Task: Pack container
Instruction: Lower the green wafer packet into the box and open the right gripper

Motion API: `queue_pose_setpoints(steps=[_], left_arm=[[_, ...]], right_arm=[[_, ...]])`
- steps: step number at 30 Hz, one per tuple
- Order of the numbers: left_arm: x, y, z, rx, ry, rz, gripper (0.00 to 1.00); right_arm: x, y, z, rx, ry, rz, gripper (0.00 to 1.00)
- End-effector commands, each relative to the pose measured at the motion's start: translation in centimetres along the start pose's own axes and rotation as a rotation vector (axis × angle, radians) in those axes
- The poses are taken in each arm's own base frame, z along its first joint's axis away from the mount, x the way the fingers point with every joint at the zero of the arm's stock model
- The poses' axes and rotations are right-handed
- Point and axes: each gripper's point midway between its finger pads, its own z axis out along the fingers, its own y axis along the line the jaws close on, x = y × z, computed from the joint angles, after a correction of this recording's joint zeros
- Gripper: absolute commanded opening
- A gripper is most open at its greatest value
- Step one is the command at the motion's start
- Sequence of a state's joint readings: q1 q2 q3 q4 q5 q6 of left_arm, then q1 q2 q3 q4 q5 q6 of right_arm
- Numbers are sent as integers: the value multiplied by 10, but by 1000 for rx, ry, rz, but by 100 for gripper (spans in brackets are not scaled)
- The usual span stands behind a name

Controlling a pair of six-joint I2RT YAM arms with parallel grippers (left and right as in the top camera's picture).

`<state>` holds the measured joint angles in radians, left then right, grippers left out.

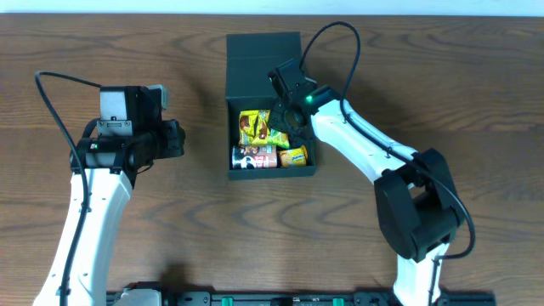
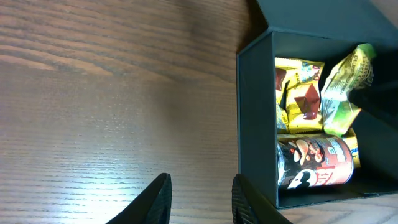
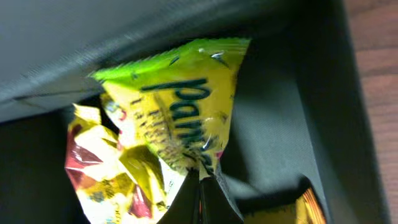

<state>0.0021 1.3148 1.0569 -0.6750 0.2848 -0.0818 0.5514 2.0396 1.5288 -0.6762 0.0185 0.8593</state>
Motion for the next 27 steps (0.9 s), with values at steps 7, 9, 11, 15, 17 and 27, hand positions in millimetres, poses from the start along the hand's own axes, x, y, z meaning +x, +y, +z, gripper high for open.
queue_pose_setpoints(steps=[7,9,11,15,17,27], left_arm=[[-1,1,0,2,0,-12,33],[-1,0,0,2,0,-12,33],[-1,0,0,2,0,-12,33],[-1,0,0,2,0,-12,33],[-1,0,0,2,0,-12,33],[-1,0,0,2,1,-12,34]], right_arm=[[14,1,3,11,36,-41,2],[13,3,3,2,34,-50,2],[11,7,3,-13,24,-77,2],[11,7,6,-12,25,-107,2],[13,5,9,-4,36,-136,2],[15,4,11,-5,49,-210,49]])
